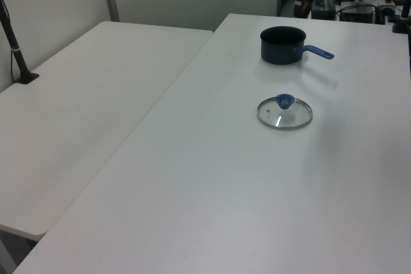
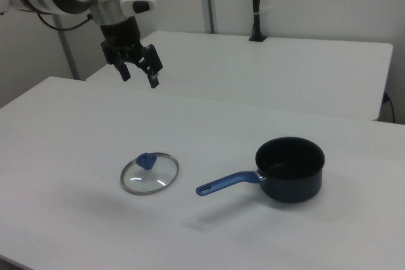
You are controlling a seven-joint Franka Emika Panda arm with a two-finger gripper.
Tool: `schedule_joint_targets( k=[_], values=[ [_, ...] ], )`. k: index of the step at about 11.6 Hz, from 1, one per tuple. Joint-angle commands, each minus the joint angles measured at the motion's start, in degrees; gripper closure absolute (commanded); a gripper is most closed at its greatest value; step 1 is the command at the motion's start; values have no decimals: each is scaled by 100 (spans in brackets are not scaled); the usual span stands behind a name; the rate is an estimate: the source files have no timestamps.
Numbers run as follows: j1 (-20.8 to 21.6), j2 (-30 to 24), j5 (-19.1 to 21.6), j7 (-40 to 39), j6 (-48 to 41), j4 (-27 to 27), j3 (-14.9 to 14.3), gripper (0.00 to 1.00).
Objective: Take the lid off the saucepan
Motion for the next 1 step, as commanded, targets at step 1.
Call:
schedule_joint_targets(
  k=[1],
  values=[
    [28, 41, -52, -215, -142, 152, -54, 0]
  ],
)
